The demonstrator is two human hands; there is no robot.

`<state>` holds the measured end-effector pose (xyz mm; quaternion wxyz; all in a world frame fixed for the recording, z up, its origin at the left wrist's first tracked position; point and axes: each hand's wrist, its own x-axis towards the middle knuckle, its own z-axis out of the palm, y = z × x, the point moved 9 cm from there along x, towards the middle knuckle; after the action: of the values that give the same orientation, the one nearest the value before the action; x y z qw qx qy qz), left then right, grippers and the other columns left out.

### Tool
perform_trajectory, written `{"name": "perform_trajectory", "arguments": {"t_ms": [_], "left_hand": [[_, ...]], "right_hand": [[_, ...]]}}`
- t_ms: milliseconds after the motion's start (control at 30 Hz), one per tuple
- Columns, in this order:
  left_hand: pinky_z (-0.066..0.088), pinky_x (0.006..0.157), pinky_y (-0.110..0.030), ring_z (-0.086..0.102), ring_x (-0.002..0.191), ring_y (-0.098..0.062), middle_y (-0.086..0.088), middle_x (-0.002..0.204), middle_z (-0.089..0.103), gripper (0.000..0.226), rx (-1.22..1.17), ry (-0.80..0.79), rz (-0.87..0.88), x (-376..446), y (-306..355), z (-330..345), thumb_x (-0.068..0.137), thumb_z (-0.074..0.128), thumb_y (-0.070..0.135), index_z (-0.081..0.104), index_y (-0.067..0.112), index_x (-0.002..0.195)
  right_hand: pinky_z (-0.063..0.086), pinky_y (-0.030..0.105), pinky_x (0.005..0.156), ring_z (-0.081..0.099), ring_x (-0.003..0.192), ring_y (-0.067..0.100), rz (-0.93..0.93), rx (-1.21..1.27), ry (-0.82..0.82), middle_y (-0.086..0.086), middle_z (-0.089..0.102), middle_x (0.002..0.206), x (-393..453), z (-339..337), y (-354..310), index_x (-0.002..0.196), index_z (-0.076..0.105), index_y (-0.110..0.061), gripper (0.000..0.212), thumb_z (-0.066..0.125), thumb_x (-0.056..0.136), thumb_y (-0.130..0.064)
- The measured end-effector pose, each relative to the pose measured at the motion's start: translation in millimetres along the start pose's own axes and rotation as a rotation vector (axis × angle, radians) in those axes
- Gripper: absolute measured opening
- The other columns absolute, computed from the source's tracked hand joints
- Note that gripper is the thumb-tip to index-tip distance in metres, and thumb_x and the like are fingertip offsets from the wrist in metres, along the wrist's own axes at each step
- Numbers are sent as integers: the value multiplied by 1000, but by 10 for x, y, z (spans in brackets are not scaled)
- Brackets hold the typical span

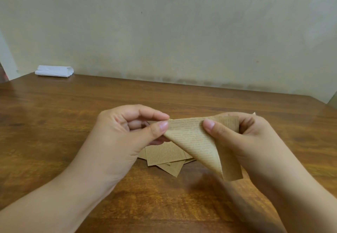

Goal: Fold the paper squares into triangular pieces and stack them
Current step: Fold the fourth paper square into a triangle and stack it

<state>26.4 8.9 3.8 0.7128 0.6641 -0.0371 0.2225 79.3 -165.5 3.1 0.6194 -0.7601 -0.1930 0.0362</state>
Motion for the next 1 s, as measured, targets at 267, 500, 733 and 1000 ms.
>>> {"name": "perform_trajectory", "arguments": {"t_ms": [267, 500, 733, 1000], "left_hand": [[56, 54, -21, 67, 52, -16, -13, 60, 70, 16, 32, -1, 14, 8, -7, -14, 57, 70, 10, 73, 11, 73], [56, 62, -20, 70, 65, -15, -10, 73, 74, 25, 10, -69, -19, -12, 8, 38, 73, 64, 5, 70, 19, 92], [55, 67, -20, 71, 71, -14, -7, 77, 74, 28, 34, -58, -42, -22, -7, 12, 90, 51, 0, 70, 20, 97], [58, 66, -23, 71, 69, -15, -9, 77, 74, 19, 22, -94, -44, -15, -17, 28, 80, 62, 3, 75, 17, 86]], "right_hand": [[48, 21, 52, 64, 59, 10, 26, 14, 4, 3, 72, 69, 0, 6, 30, 76, 75, -17, 26, 69, 63, -39], [44, 28, 53, 62, 55, 12, -2, 29, 43, 5, 70, 64, 17, -45, 29, 75, 75, -16, 29, 70, 61, -41], [42, 29, 58, 58, 57, 17, -24, 23, 40, 9, 69, 65, 25, -35, 25, 76, 74, -13, 33, 70, 61, -42], [44, 30, 59, 62, 59, 12, -52, -26, 18, 3, 70, 66, 17, -14, -9, 76, 75, -18, 28, 69, 62, -42]]}}
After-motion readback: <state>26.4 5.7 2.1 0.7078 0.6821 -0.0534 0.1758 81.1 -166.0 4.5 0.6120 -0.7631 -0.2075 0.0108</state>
